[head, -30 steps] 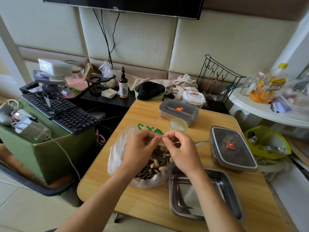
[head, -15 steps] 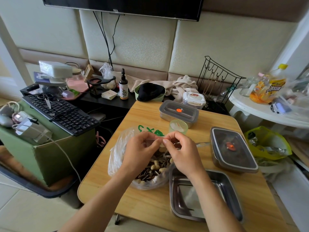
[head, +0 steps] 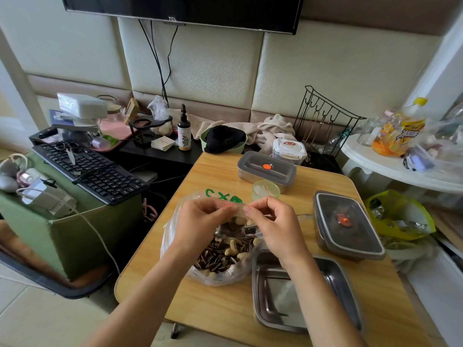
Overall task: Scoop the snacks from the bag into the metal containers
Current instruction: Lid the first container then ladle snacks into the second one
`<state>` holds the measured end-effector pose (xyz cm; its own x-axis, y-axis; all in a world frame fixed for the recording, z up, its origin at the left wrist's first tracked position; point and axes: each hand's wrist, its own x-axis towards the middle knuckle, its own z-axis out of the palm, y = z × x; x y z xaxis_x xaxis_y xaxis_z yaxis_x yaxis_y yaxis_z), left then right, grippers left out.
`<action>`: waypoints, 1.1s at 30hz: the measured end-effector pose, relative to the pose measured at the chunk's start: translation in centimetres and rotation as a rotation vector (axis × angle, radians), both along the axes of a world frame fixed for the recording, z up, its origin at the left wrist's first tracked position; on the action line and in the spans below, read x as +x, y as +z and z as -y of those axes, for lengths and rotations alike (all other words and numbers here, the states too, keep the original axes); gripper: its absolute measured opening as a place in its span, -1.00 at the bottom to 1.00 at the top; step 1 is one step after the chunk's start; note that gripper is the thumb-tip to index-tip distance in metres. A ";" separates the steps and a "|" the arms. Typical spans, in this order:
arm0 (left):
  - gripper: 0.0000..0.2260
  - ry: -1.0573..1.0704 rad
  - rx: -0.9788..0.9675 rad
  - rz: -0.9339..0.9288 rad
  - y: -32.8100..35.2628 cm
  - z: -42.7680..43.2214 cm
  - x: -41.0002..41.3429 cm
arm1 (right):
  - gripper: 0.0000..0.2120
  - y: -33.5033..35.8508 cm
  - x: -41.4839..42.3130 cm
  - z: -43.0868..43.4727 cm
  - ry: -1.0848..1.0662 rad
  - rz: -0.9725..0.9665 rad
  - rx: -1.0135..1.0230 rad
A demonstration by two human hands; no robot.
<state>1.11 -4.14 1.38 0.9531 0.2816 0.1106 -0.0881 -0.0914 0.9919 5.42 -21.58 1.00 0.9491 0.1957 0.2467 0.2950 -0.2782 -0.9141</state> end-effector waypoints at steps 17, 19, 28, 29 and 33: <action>-0.72 -0.091 -0.102 -0.036 0.5 -0.9 -0.7 | -0.94 0.4 -0.7 1.1 0.050 -0.057 0.015; -0.71 -0.119 -0.095 -0.022 0.4 -0.4 -0.8 | -0.94 0.4 -1.0 1.1 0.043 -0.041 0.044; -0.52 -0.271 -0.082 0.012 -0.6 1.8 -1.3 | -0.91 -0.1 -1.7 2.2 -0.144 -0.070 0.227; -0.52 -0.270 -0.080 0.016 -0.7 1.9 -1.3 | -0.83 -0.3 -1.8 2.3 -0.147 -0.067 0.221; -0.59 -0.272 -0.085 0.030 -0.8 2.2 -1.2 | -0.75 -0.3 -2.3 3.1 -0.027 0.026 0.147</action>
<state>-0.07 -6.31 0.60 0.9916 0.0255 0.1265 -0.1271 0.0225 0.9916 3.16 -24.71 0.73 0.9464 0.1302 0.2956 0.3136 -0.1501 -0.9376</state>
